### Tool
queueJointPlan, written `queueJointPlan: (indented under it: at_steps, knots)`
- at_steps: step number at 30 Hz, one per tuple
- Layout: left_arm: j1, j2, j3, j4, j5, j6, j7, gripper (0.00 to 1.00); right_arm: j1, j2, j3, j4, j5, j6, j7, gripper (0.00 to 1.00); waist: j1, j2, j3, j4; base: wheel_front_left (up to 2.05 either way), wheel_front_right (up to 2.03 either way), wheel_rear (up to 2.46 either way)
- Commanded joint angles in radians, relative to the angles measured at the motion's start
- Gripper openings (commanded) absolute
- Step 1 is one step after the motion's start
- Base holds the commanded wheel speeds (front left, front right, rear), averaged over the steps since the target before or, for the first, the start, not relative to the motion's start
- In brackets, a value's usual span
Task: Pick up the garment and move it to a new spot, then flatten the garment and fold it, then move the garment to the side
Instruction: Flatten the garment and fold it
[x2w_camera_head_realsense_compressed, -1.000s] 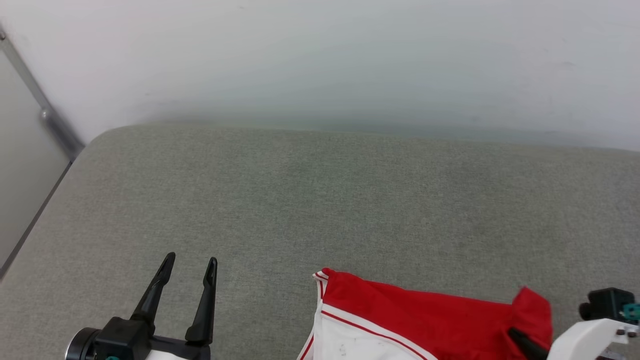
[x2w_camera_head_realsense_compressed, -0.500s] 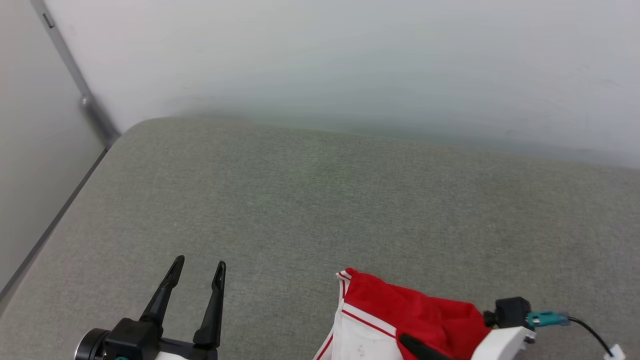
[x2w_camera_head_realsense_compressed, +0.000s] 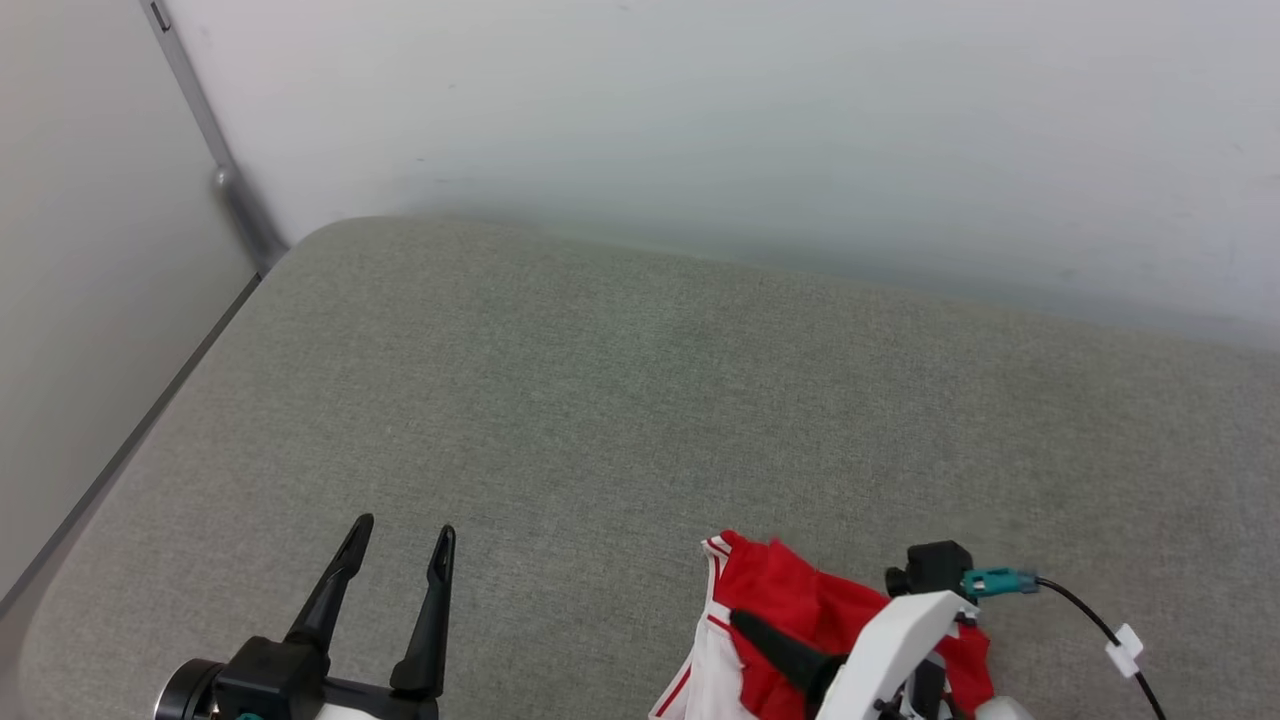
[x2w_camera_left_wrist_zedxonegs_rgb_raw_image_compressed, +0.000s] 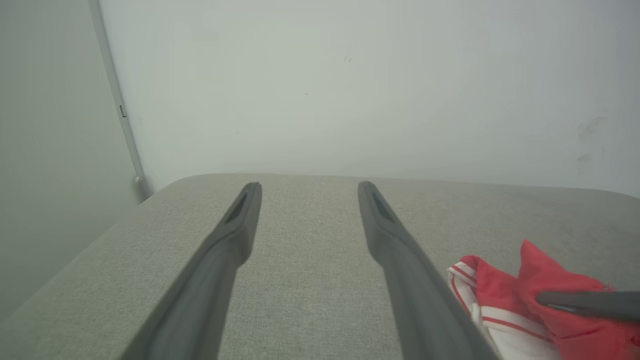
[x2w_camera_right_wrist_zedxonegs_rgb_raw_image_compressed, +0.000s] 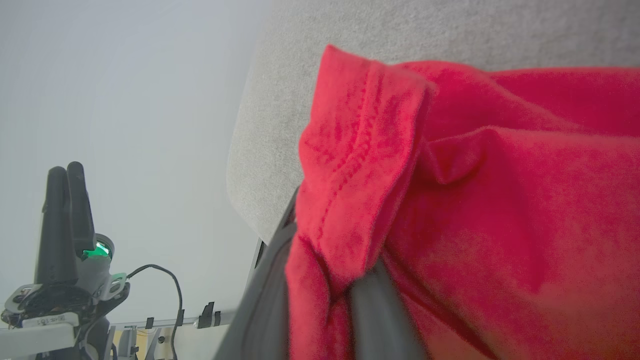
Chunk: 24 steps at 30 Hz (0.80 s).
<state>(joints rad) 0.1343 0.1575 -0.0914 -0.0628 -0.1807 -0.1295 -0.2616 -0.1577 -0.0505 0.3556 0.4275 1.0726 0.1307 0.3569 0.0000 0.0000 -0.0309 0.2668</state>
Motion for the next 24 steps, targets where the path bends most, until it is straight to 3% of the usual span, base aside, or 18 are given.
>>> queueJointPlan:
  at_steps: [1,8,12,17,20,24]
  knots:
    - [-0.009,0.004,-0.001,0.001,-0.004,-0.001,-0.005,1.00,-0.027,0.001,0.019,0.017,-0.003,0.000,-0.010,1.00,0.0000,0.0000,0.003,0.001,0.00,0.00,0.00]
    - [0.003,0.004,0.013,0.004,-0.001,-0.001,-0.005,1.00,-0.070,0.000,0.089,0.009,0.010,0.000,-0.017,1.00,0.0000,0.0000,-0.003,-0.024,0.00,0.00,0.00]
    - [0.008,0.005,0.015,0.002,-0.001,-0.001,-0.005,1.00,-0.081,0.000,0.052,-0.022,-0.058,0.000,-0.004,1.00,0.0000,0.0000,-0.016,-0.058,0.00,0.00,0.00]
    - [0.007,0.001,0.011,-0.006,-0.001,-0.001,-0.005,1.00,-0.098,-0.007,-0.080,-0.097,-0.302,0.000,0.048,1.00,0.0000,0.0000,-0.016,-0.107,0.00,0.00,0.00]
    - [-0.003,-0.004,0.010,-0.009,0.001,-0.001,-0.005,1.00,-0.100,-0.057,-0.144,-0.194,-0.501,0.000,0.064,1.00,0.0000,0.0000,-0.009,-0.137,0.00,0.00,0.00]
    - [-0.017,-0.010,0.006,-0.011,0.005,-0.001,-0.005,1.00,-0.079,-0.114,-0.208,-0.334,-0.672,0.000,0.060,1.00,0.0000,0.0000,0.002,-0.173,0.00,0.00,0.00]
